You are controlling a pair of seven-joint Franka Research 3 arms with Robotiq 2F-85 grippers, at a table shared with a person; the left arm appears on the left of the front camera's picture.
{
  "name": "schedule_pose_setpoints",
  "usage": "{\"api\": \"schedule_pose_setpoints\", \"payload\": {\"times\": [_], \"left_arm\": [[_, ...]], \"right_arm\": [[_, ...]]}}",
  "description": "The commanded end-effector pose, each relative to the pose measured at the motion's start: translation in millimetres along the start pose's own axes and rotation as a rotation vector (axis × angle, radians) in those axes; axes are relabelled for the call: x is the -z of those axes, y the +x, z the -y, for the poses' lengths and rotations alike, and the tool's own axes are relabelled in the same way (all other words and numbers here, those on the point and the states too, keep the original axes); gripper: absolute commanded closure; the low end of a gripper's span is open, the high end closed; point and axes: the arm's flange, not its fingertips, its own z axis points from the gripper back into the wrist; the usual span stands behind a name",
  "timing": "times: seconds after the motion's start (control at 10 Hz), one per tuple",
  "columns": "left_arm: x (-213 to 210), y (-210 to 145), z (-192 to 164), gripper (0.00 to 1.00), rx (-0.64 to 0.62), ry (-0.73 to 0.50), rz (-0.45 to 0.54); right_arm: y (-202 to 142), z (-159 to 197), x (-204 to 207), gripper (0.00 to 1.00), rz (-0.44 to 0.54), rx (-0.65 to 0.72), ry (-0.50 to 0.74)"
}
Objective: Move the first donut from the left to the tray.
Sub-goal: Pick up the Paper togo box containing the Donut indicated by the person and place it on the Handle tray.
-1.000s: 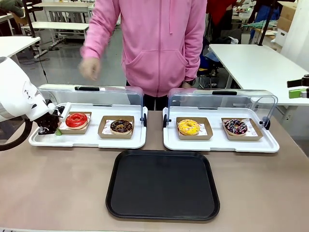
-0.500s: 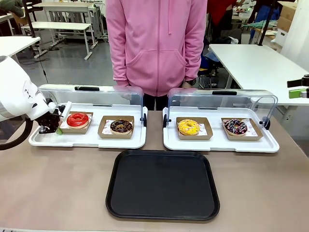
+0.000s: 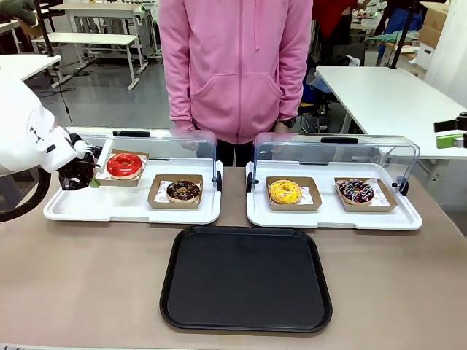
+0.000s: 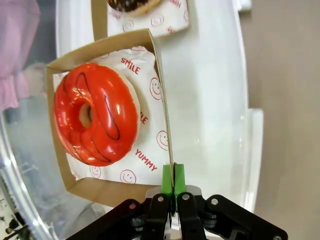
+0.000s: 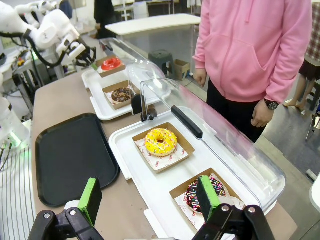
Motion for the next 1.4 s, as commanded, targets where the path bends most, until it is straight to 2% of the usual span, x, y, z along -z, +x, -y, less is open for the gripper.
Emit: {"api": "schedule_pose_setpoints", "payload": {"times": [0.0,0.4,0.7,0.8,0.9,1.3], "left_arm": [[-10.9,14.5,15.7,0.98,-0.003,-0.006,0.006],[-37.2,74.8,56.3,0.98,-0.012,-0.077,0.114],[-54.6,124.7,99.4,0.98,-0.004,-0.094,0.130],[-56.4,139.7,109.9,0.98,-0.044,-0.054,0.103],[-47.6,121.9,48.1,0.98,0.009,-0.084,0.147],[-50.2,128.6,48.8,0.98,-0.015,-0.086,0.146]], "right_arm": [[1.8,2.8,1.4,0.00,0.034,-0.018,-0.002],[1.8,2.8,1.4,0.00,0.034,-0.018,-0.002],[1.8,2.8,1.4,0.00,0.034,-0.018,-0.002],[1.8,2.8,1.4,0.00,0.034,-0.018,-0.002],[1.8,2.8,1.4,0.00,0.034,-0.018,-0.002],[1.8,2.8,1.4,0.00,0.034,-0.018,-0.002]]}}
